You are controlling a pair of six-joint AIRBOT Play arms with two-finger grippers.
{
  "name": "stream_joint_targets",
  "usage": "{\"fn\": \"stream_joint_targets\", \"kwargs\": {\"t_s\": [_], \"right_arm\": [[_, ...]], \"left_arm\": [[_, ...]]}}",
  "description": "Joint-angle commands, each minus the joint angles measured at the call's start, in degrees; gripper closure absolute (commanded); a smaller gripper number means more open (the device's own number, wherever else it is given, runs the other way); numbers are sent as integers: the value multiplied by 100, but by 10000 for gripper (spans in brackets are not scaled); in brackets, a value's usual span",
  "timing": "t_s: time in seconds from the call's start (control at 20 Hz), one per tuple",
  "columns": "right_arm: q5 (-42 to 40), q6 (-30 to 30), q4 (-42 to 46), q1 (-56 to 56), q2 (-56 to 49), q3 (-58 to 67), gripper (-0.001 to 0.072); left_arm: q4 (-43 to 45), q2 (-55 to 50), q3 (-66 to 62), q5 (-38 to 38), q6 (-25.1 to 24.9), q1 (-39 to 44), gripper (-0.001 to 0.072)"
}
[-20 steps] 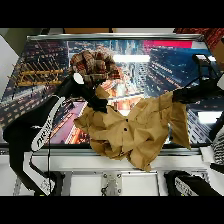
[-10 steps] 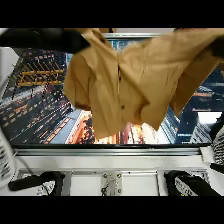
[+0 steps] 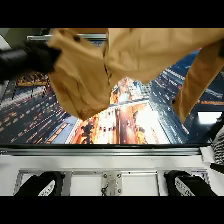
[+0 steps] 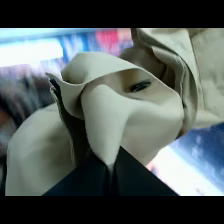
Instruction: Fold the clothes and pants, and hang the long-sleeved shirts on hangers.
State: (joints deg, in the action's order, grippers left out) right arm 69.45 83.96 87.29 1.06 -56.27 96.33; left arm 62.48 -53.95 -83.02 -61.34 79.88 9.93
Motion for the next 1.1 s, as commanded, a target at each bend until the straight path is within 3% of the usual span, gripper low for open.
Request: {"fn": "stream_joint_targets", "kwargs": {"t_s": [0.0, 0.1, 0.15, 0.2, 0.25, 0.45, 0.65, 0.75, 0.85, 1.05], "right_arm": [[-284, -13, 529, 4, 280, -2092, 697], [-197, -15, 680, 7, 420, -3027, 688], [-72, -17, 669, 4, 442, -3305, 647], [120, -17, 669, 4, 433, -3436, 427], [350, -20, 682, 4, 428, -3460, 3], [787, 22, 612, -142, 472, -2920, -8], [903, 986, 616, -1237, 125, -2354, -8], [872, 1587, 649, -1950, -492, -2122, -6], [588, 1906, 662, -2594, -1276, -1906, 118], [313, 2461, 658, -3528, -3119, -1156, 123]], "left_arm": [[55, 4, 1880, -413, 66, 243, 694], [46, 7, 3082, -238, 66, 623, 694], [46, 7, 3587, -177, 66, 870, 693], [48, 9, 3932, -142, 66, 1097, 693], [61, 9, 4232, -164, 66, 1357, 693], [103, 9, 4564, -243, 66, 2004, 693], [98, 9, 4564, -297, 59, 2273, 693], [96, 9, 4564, -304, 61, 2282, 693], [98, 9, 4564, -295, 61, 2275, 693], [96, 9, 4564, -297, 63, 2275, 693]]}}
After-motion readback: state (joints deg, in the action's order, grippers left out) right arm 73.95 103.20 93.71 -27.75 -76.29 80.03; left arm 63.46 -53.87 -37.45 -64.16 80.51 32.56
